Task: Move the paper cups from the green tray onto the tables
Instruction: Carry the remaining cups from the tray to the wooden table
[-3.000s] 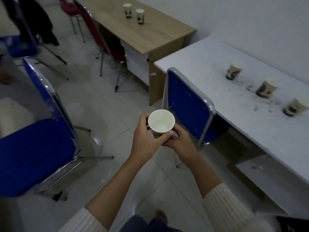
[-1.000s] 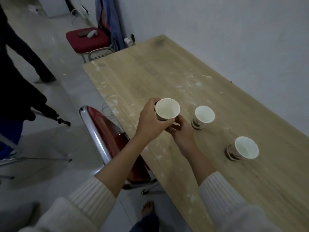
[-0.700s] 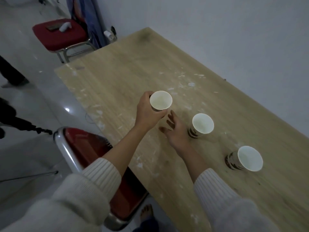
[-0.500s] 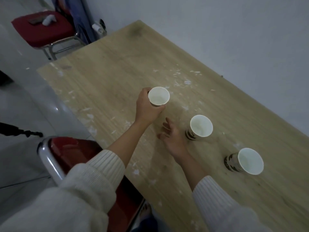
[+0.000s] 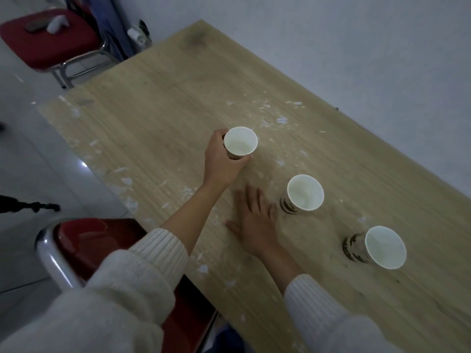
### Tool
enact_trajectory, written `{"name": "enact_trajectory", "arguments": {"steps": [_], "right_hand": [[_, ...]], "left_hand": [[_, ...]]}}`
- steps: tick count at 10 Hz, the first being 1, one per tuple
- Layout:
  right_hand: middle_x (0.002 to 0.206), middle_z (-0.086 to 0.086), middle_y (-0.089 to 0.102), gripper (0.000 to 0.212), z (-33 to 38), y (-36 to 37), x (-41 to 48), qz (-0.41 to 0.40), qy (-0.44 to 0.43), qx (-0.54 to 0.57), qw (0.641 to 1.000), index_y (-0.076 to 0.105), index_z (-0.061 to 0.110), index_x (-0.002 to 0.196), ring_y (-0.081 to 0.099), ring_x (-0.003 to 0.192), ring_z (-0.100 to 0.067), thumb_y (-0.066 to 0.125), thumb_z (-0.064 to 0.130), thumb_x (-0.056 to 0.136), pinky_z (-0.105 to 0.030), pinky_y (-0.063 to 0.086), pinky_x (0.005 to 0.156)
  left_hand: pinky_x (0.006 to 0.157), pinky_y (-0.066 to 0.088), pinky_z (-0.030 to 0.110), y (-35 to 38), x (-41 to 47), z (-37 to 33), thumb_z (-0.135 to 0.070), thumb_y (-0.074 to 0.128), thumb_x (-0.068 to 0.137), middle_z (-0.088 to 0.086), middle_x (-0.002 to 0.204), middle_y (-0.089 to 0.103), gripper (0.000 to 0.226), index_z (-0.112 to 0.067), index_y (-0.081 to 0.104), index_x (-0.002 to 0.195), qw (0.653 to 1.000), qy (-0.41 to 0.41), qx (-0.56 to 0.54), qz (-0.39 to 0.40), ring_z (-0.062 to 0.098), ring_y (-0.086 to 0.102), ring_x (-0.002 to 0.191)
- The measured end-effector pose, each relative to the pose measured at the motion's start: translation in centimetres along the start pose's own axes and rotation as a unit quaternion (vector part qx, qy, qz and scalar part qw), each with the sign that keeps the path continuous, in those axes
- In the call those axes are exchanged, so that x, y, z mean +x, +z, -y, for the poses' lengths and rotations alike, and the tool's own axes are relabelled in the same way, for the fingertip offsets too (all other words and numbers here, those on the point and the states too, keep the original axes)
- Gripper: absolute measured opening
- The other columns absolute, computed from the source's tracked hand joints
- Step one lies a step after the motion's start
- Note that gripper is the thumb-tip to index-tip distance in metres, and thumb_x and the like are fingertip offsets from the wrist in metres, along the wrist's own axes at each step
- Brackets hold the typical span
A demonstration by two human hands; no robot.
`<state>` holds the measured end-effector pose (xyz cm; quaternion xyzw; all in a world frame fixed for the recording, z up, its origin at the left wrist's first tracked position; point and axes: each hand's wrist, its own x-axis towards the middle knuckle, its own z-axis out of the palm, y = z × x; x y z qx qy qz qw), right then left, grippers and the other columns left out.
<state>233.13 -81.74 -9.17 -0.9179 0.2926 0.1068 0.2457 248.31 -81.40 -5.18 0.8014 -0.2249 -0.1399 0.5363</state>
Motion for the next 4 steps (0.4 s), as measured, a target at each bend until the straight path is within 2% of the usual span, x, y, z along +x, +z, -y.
{"name": "enact_trajectory", "arguments": {"steps": [1, 2, 3, 4], "right_hand": [[0.157, 0.0, -0.029, 0.08, -0.9, 0.6, -0.2, -0.007, -0.023, -0.01, 1.0, -0.016, 0.029, 0.15, -0.029, 0.143, -0.021, 0.03, 0.062, 0.093, -0.054, -0.014, 0.115], [0.156, 0.004, -0.031, 0.079, -1.3, 0.7, -0.2, -0.007, -0.029, -0.007, 1.0, -0.018, 0.033, 0.148, -0.032, 0.142, -0.018, 0.028, 0.065, 0.092, -0.052, -0.018, 0.113], [0.156, 0.003, -0.032, 0.079, -1.3, 0.4, -0.1, 0.011, -0.026, -0.004, 1.0, -0.017, 0.032, 0.149, -0.033, 0.141, -0.018, 0.029, 0.064, 0.092, -0.052, -0.019, 0.114], [0.157, -0.001, -0.027, 0.079, -0.9, -0.5, -0.3, 0.027, -0.024, 0.005, 0.999, -0.012, 0.026, 0.151, -0.027, 0.144, -0.022, 0.033, 0.058, 0.095, -0.053, -0.014, 0.116]], "left_hand": [[0.081, 0.053, 0.028, 0.2, -0.1, 0.0, -0.022, 0.086, 0.063, 0.005, 0.121, 0.055, 0.067, -0.01, 0.05, 0.119, 1.0, 0.004, -0.001, -0.008, 0.012, 0.051, 0.103], [0.078, 0.051, 0.025, 0.4, -0.4, -0.3, -0.022, 0.086, 0.063, 0.006, 0.121, 0.055, 0.068, -0.008, 0.05, 0.119, 1.0, -0.001, 0.006, -0.014, 0.014, 0.052, 0.103], [0.077, 0.042, 0.013, 0.6, -0.6, -0.3, -0.023, 0.086, 0.062, 0.008, 0.127, 0.05, 0.076, -0.005, 0.046, 0.125, 1.0, -0.023, 0.013, -0.005, 0.016, 0.051, 0.109], [0.093, 0.042, 0.022, 0.4, -2.0, -0.4, -0.026, 0.087, 0.061, 0.011, 0.132, 0.046, 0.087, -0.002, 0.04, 0.13, 0.998, -0.061, 0.027, -0.016, 0.021, 0.049, 0.118]]}}
